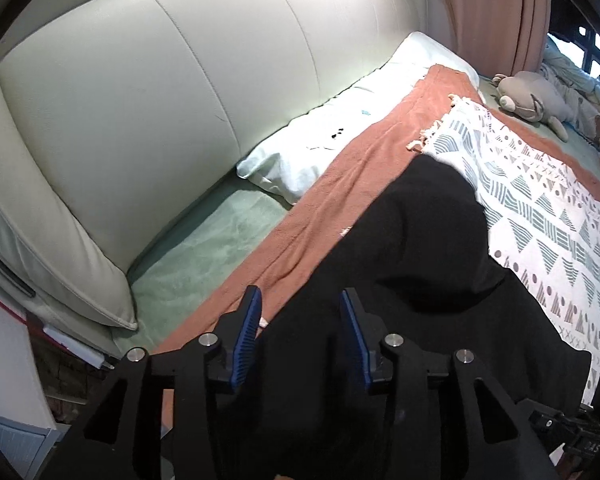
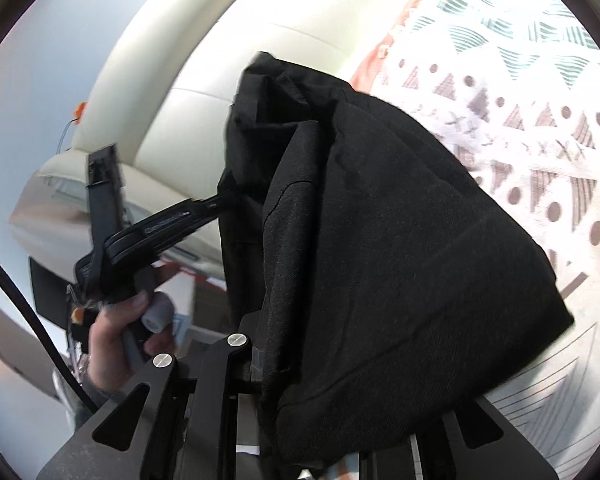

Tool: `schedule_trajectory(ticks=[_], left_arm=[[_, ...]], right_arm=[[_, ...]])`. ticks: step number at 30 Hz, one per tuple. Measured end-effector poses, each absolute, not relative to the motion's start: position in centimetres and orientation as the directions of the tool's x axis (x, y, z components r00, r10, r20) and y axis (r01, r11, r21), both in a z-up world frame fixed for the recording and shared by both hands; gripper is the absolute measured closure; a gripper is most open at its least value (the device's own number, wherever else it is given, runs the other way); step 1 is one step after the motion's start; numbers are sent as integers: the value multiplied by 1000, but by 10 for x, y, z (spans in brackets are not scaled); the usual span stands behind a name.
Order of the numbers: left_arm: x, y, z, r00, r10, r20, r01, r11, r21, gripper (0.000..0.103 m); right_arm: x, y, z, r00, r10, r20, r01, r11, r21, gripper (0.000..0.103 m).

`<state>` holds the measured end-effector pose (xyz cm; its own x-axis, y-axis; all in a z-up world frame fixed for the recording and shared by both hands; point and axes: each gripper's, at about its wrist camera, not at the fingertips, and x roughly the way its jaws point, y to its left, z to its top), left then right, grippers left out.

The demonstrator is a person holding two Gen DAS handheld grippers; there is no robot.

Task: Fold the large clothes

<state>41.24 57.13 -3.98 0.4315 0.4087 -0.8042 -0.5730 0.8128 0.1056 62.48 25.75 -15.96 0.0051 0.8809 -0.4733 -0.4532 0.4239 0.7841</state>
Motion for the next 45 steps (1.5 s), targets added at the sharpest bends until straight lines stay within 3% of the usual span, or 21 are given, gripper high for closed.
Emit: schedule_trajectory(ticks=[1, 3, 12, 25, 29, 30, 39, 40, 41, 42, 43, 45], left_arm=[[407, 573, -40, 435, 399, -807, -578, 811, 90, 42], [394, 573, -36, 462, 374, -804, -585, 810, 41, 37], [304, 551, -46, 583, 320, -747, -632, 756, -170, 36], [258, 518, -106, 559, 292, -776, -688, 686, -237, 36], [252, 509, -115, 563, 278, -779, -688, 679, -255, 36], [250, 506, -117, 566, 275, -778, -687, 678, -260, 36], [236, 474, -100, 606, 282, -744, -671, 684, -287, 36], [236, 468, -95, 612, 285, -737, -665, 690, -285, 34], [235, 462, -88, 622, 286, -729, -655, 700, -284, 31], [235, 456, -83, 630, 284, -723, -647, 708, -285, 22], [235, 450, -77, 641, 280, -714, -635, 716, -289, 10], [233, 439, -65, 667, 278, -691, -613, 732, -297, 3]], right_arm=[[626, 261, -165, 12, 869, -495, -444, 448, 776, 89], [632, 262, -174, 20, 840, -543, -428, 498, 754, 89], [630, 247, -185, 8, 817, -577, -379, 536, 754, 89], [656, 270, -199, 12, 754, -657, -391, 608, 691, 87], [649, 254, -199, 52, 683, -729, -391, 685, 614, 57], [648, 249, -197, 65, 673, -737, -388, 697, 603, 54], [620, 196, -135, 140, 638, -757, -441, 725, 529, 51], [617, 192, -130, 145, 639, -755, -448, 723, 526, 48], [612, 185, -118, 160, 638, -753, -459, 724, 515, 34], [608, 178, -109, 177, 637, -751, -468, 725, 505, 21], [604, 171, -100, 196, 636, -747, -476, 727, 494, 19], [597, 155, -85, 224, 635, -739, -480, 732, 484, 19]])
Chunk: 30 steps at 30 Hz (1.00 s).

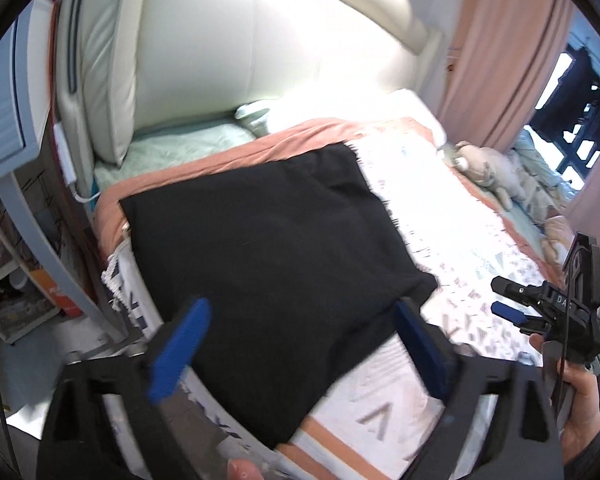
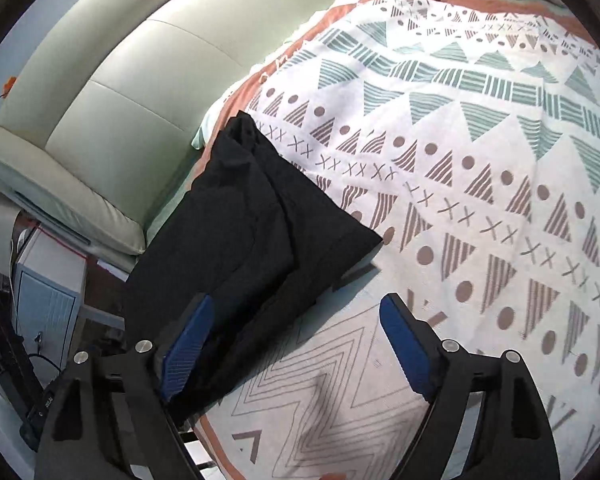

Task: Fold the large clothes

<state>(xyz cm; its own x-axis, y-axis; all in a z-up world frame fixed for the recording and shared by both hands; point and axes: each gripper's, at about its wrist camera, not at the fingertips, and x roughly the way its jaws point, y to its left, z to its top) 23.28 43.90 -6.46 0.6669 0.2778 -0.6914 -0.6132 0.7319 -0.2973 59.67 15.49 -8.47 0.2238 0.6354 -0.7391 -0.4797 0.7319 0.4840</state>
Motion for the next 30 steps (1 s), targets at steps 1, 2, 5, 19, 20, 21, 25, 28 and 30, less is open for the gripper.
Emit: schedule_trajectory(ticks=[1, 2, 5, 19, 20, 21, 25, 28, 30], left_arm=[[232, 432, -58, 677, 277, -681, -603, 740, -298, 3], [231, 426, -53, 684, 276, -676, -595, 747, -297, 3], [229, 404, -38, 707, 268, -654, -560, 778, -286, 1], [207, 293, 26, 823, 222, -523, -377, 902, -210, 0], [205, 286, 29, 825, 216, -522, -369, 906, -209, 0], [202, 280, 31, 830, 208, -518, -359, 909, -211, 0], [187, 255, 38, 850, 172, -498, -319, 921, -226, 0], [174, 235, 43, 861, 158, -483, -294, 930, -220, 0], [165, 223, 46, 865, 149, -480, -281, 935, -216, 0]], right_arm=[[593, 147, -79, 234, 636, -736, -480, 734, 481, 19], [588, 136, -69, 255, 635, -729, -481, 737, 474, 18], [573, 107, -46, 309, 628, -714, -484, 750, 451, 11], [459, -51, 38, 546, 571, -613, -437, 819, 373, 0], [449, -61, 43, 556, 566, -609, -429, 823, 372, 0], [439, -74, 47, 568, 559, -603, -419, 828, 373, 0], [401, -111, 63, 603, 543, -584, -394, 840, 373, 0], [373, -137, 70, 619, 529, -580, -379, 849, 369, 0], [351, -156, 74, 626, 530, -572, -371, 848, 379, 0]])
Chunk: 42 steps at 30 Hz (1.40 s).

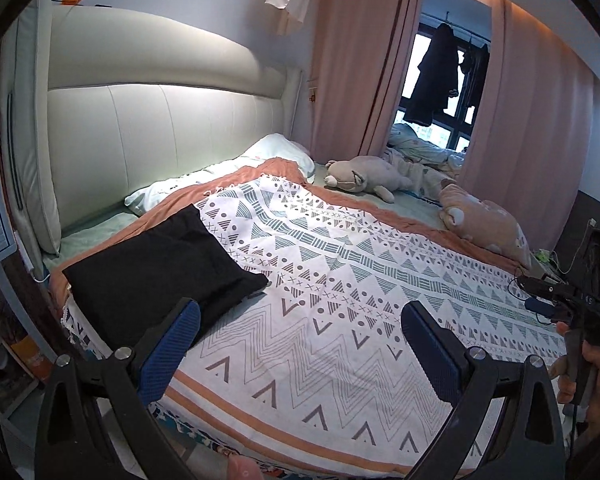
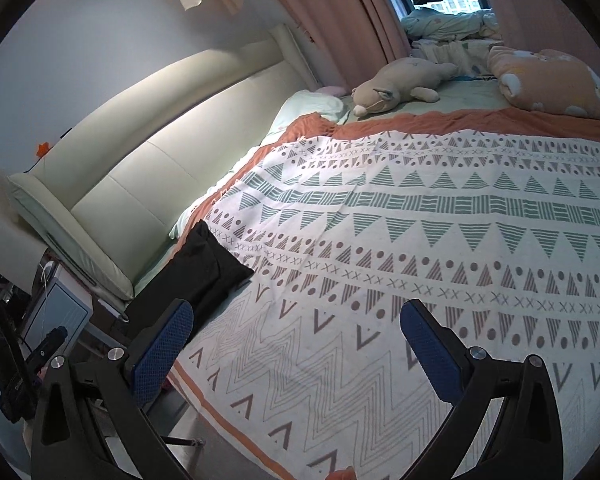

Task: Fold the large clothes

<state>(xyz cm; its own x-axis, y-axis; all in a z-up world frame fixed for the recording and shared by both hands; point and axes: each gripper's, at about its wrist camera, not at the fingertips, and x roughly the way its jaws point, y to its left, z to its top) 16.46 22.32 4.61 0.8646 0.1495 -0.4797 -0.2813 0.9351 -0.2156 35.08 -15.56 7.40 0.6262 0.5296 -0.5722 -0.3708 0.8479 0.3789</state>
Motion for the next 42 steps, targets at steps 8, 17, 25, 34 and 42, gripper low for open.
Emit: schedule_trajectory(ticks=[8, 17, 25, 34, 42], left_arm=[[131, 183, 47, 871, 112, -478, -225, 956, -188, 0], [93, 134, 38, 889, 42, -455, -135, 976, -173, 0], [59, 97, 22, 894, -14, -447, -59, 987, -149, 0], [24, 77, 4, 899, -43, -435, -29, 987, -159, 0], [-4, 70, -2, 902, -40, -431, -26, 989, -145, 0]], right_arm=[[277, -213, 86, 686, 497, -532, -361, 867, 344, 0], [183, -258, 80, 760, 399, -513, -319, 917, 239, 0], [115, -284, 66, 810, 289, -510, -219, 956, 194, 0], [45, -279, 46, 839, 120, -531, -67, 991, 118, 0], [0, -249, 40, 848, 114, -517, -78, 993, 90, 0]])
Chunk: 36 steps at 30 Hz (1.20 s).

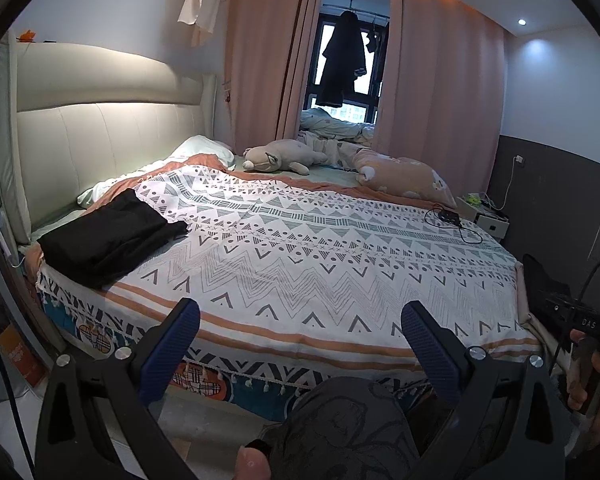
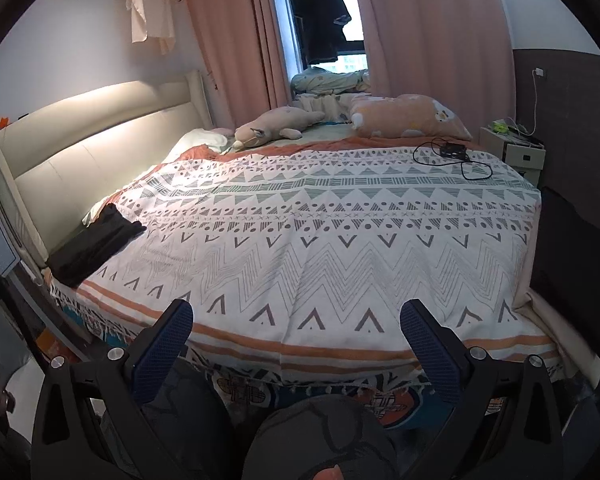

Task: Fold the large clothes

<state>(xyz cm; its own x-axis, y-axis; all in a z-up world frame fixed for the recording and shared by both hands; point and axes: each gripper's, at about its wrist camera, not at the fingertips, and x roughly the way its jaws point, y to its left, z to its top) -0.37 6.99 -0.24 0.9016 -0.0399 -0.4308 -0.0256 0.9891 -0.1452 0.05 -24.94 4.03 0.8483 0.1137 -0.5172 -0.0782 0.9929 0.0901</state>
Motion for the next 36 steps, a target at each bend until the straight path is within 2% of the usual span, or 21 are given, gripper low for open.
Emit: schedule_trajectory(ticks=[12, 20, 36], left_arm=[[-33, 79, -9, 901, -3, -433, -60, 990, -132, 0], [-39, 85, -2, 914, 36, -405, -90, 989, -116, 0], [-33, 72, -1, 920, 30, -392, -73, 993, -95, 0]], right_arm=[[-42, -260, 16, 860, 90, -502, -38, 993, 112, 0], [-47, -258, 14, 866, 90, -492, -35, 992, 119, 0], [-45, -260, 7, 873, 85, -481, -37, 993, 108, 0]])
